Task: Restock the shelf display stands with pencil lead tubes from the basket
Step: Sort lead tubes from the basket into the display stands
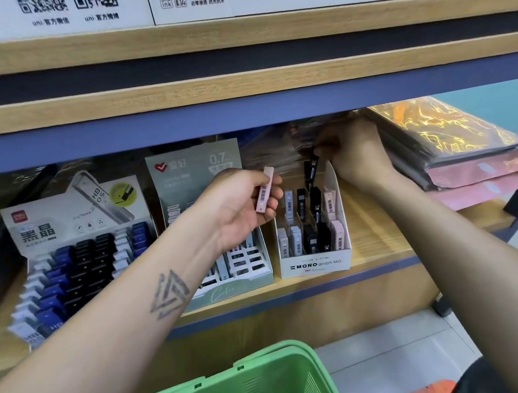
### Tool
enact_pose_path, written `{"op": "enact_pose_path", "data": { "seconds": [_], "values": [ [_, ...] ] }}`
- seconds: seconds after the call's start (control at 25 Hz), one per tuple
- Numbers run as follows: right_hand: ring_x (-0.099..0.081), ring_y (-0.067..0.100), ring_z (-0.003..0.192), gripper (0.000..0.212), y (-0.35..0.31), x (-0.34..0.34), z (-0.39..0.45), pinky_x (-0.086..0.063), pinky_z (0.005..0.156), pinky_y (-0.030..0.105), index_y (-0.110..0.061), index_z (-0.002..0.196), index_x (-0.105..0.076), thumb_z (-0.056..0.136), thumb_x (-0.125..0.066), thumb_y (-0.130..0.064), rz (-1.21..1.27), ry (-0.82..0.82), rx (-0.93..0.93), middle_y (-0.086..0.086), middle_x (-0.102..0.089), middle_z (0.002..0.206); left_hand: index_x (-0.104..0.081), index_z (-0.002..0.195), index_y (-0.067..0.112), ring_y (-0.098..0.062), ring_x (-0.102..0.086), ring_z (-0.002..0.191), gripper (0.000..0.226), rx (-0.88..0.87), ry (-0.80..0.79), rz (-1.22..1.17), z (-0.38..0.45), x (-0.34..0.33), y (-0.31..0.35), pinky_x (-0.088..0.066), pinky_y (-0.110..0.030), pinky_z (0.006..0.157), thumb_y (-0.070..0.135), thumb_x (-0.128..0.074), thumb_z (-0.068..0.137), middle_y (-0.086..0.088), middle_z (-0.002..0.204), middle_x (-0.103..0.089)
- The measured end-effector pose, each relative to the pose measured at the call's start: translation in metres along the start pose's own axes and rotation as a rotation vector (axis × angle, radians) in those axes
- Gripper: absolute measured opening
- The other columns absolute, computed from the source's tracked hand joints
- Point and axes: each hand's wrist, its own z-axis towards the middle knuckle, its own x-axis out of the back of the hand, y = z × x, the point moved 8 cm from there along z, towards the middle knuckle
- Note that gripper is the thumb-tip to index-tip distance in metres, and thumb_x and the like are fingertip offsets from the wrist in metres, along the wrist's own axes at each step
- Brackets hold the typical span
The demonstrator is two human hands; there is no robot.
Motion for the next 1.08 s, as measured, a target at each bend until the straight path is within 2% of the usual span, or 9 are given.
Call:
{"op": "enact_pose_path", "data": {
  "seconds": [0.08, 0.16, 0.32, 0.44, 0.64, 0.72, 0.84, 0.92, 1.08],
  "values": [
    [-0.065, 0.018, 0.092, 0.015, 0.002, -0.011, -0.002, -0.051, 0.086, 0.029, -0.008, 0.098, -0.077, 0.09, -0.068, 0.0, -0.033, -0.058, -0.018, 0.008, -0.075, 0.101, -0.063, 0.103, 0.002, -0.012, -0.049, 0.059, 0.021, 0.0, 0.001, -0.002, -0.001, 0.0, -0.001, -0.042, -0.021, 0.054, 0.007, -0.042, 0.103, -0.006, 0.072, -0.057],
    [-0.068, 0.024, 0.094, 0.014, 0.006, -0.019, -0.004, -0.056, 0.087, 0.035, -0.007, 0.098, -0.077, 0.089, -0.068, 0.0, -0.058, -0.098, -0.043, 0.01, -0.074, 0.1, -0.063, 0.102, 0.002, -0.012, -0.05, 0.059, 0.022, 0.002, -0.006, -0.002, -0.002, -0.001, -0.001, -0.042, -0.021, 0.053, 0.007, -0.042, 0.103, -0.006, 0.072, -0.057],
    [-0.068, 0.02, 0.093, 0.015, 0.008, -0.03, -0.008, -0.049, 0.078, 0.024, -0.01, 0.101, -0.076, 0.09, -0.07, -0.002, -0.127, -0.129, -0.049, 0.008, -0.074, 0.1, -0.064, 0.101, 0.002, -0.012, -0.05, 0.058, 0.022, 0.003, -0.012, -0.012, 0.0, -0.002, -0.002, -0.043, -0.02, 0.05, 0.006, -0.042, 0.103, -0.006, 0.071, -0.058],
    [-0.068, 0.021, 0.094, 0.019, 0.011, -0.033, -0.008, -0.052, 0.082, 0.027, -0.011, 0.103, -0.075, 0.089, -0.068, 0.0, -0.14, -0.143, -0.072, 0.008, -0.074, 0.102, -0.064, 0.102, 0.0, -0.013, -0.053, 0.057, 0.023, 0.005, -0.026, -0.025, 0.0, -0.003, -0.003, -0.046, -0.02, 0.05, 0.004, -0.042, 0.102, -0.008, 0.072, -0.059],
    [-0.069, 0.025, 0.093, 0.021, 0.0, -0.02, -0.01, -0.049, 0.076, 0.026, -0.01, 0.104, -0.076, 0.089, -0.063, -0.003, -0.17, -0.08, -0.037, 0.009, -0.075, 0.1, -0.063, 0.118, -0.008, -0.019, -0.065, 0.069, 0.03, -0.023, -0.06, -0.041, -0.001, -0.002, -0.003, -0.055, -0.028, 0.066, -0.01, -0.041, 0.098, -0.016, 0.082, -0.07],
    [-0.07, 0.019, 0.092, 0.018, -0.009, -0.015, -0.01, -0.054, 0.079, 0.028, -0.015, 0.099, -0.079, 0.089, -0.065, -0.009, 0.055, -0.069, -0.076, 0.002, -0.077, 0.099, -0.061, 0.122, -0.005, -0.023, -0.07, 0.078, 0.029, -0.046, -0.07, -0.039, -0.003, -0.001, -0.002, -0.059, -0.032, 0.076, -0.012, -0.046, 0.098, -0.022, 0.094, -0.074],
    [-0.073, 0.014, 0.079, 0.005, -0.028, -0.036, -0.022, -0.06, 0.073, 0.03, -0.02, 0.09, -0.079, 0.089, -0.075, -0.023, 0.698, -0.306, -0.272, 0.001, -0.078, 0.086, -0.06, 0.121, -0.008, -0.028, -0.073, 0.082, 0.026, -0.067, -0.058, -0.054, -0.007, 0.001, 0.0, -0.062, -0.034, 0.078, -0.014, -0.05, 0.097, -0.031, 0.109, -0.071],
    [-0.07, 0.017, 0.07, 0.009, -0.036, -0.049, -0.031, -0.058, 0.065, 0.026, -0.01, 0.091, -0.077, 0.086, -0.079, -0.018, 0.851, -0.42, -0.34, 0.008, -0.076, 0.08, -0.062, 0.115, -0.014, -0.03, -0.073, 0.081, 0.023, -0.078, -0.04, -0.04, -0.01, 0.004, 0.001, -0.062, -0.033, 0.077, -0.014, -0.054, 0.094, -0.035, 0.11, -0.069],
    [-0.071, 0.021, 0.071, 0.016, -0.032, -0.048, -0.039, -0.058, 0.063, 0.022, -0.001, 0.092, -0.072, 0.078, -0.079, -0.008, 1.024, -0.429, -0.442, 0.017, -0.075, 0.082, -0.064, 0.102, -0.015, -0.032, -0.074, 0.078, 0.012, -0.083, 0.022, -0.096, -0.017, 0.018, 0.006, -0.064, -0.031, 0.071, -0.012, -0.057, 0.093, -0.033, 0.098, -0.07]
  ]
}}
